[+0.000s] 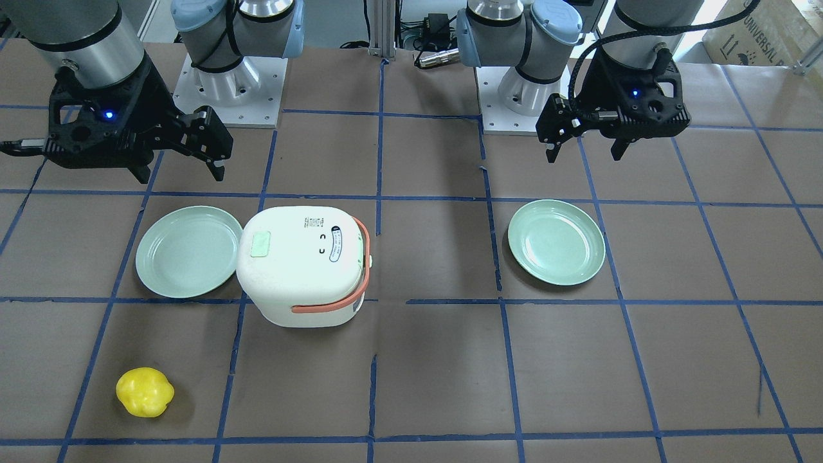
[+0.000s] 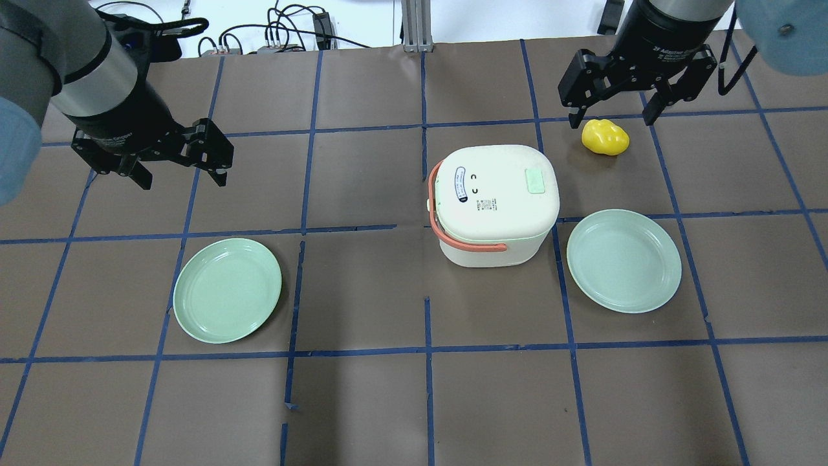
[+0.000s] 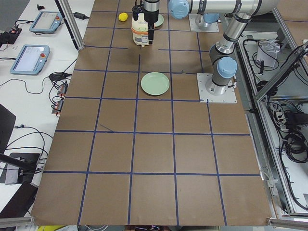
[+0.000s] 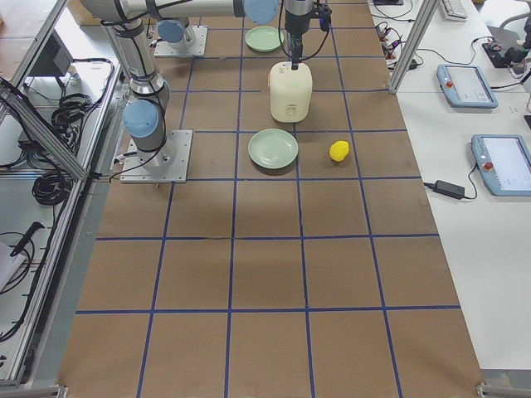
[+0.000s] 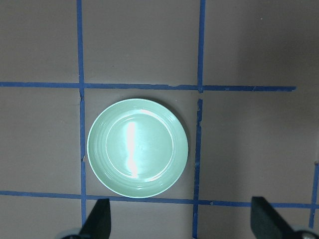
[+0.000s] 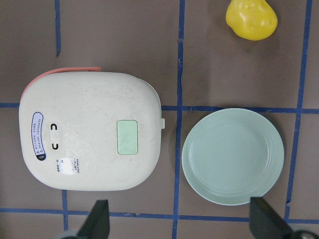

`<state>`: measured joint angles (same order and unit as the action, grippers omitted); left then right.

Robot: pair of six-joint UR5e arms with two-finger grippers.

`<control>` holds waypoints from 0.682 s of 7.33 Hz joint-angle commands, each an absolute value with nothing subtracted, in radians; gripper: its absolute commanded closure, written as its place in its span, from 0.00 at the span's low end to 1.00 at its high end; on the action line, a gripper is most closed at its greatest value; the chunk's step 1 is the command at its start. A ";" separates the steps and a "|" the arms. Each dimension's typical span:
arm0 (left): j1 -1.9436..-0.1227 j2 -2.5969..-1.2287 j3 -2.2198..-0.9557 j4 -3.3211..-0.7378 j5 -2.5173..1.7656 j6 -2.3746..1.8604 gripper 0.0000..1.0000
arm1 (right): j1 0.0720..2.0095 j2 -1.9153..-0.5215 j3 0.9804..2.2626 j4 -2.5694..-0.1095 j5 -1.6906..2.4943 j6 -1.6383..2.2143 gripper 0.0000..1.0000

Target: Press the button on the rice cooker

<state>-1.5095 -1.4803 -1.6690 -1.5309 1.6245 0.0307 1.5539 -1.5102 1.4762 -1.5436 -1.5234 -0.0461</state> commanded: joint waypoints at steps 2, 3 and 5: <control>-1.509 -1.480 -1.669 -1.532 1.624 0.031 0.00 | 1.554 -1.509 1.473 -1.545 -1.525 -0.046 0.01; -1.509 -1.480 -1.669 -1.531 1.624 0.031 0.00 | 1.554 -1.509 1.473 -1.545 -1.523 -0.046 0.01; -1.509 -1.480 -1.669 -1.531 1.624 0.031 0.00 | 1.554 -1.503 1.467 -1.548 -1.520 -0.038 0.40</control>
